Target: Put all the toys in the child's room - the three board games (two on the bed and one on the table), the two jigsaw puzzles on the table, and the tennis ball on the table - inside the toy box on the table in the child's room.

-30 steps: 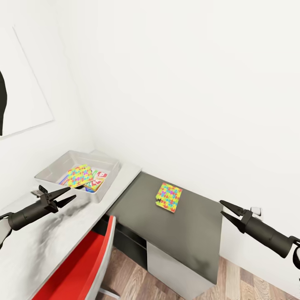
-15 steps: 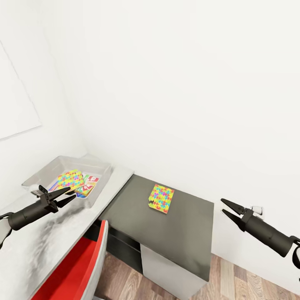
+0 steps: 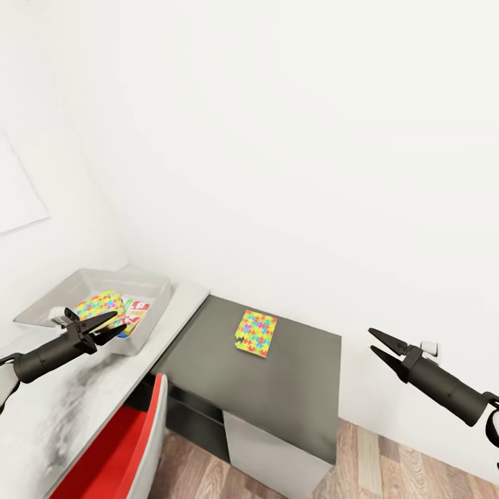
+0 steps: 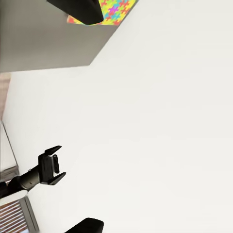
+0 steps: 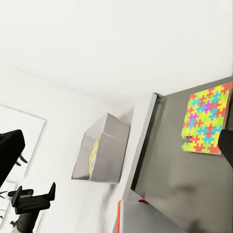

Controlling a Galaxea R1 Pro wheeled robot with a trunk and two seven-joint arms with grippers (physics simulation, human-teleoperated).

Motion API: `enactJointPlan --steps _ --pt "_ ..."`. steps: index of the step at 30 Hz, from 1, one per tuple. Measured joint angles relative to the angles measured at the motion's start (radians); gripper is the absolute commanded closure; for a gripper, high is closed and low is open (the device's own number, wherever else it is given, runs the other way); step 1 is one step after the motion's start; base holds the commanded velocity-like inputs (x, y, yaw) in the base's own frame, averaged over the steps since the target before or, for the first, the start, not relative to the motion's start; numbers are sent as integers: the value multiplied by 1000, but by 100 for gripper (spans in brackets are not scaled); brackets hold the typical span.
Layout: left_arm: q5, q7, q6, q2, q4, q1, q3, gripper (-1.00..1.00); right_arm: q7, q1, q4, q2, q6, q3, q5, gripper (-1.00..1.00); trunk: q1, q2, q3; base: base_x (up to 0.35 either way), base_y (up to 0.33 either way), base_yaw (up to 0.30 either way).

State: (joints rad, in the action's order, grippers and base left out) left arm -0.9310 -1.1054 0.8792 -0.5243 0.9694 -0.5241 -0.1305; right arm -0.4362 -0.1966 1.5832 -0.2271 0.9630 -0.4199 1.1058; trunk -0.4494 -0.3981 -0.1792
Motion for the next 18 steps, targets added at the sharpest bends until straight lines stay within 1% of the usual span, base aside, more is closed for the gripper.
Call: enactJointPlan --steps 6,9,14,18 --pt "0 0 0 -1 0 0 0 -100 0 0 0 0 0 0 0 -100 0 0 9 -78 -125 -145" --pt "0 0 0 -1 0 0 0 -100 0 0 0 0 -1 7 -1 -100 0 0 13 -49 -117 -145" --pt "0 0 0 0 0 0 0 -100 -1 0 0 0 -1 20 -2 -100 0 0 20 -12 -32 -145" --pt "0 0 0 0 0 0 0 -100 -1 0 0 0 -1 21 -2 -100 0 0 26 -2 -5 -146"
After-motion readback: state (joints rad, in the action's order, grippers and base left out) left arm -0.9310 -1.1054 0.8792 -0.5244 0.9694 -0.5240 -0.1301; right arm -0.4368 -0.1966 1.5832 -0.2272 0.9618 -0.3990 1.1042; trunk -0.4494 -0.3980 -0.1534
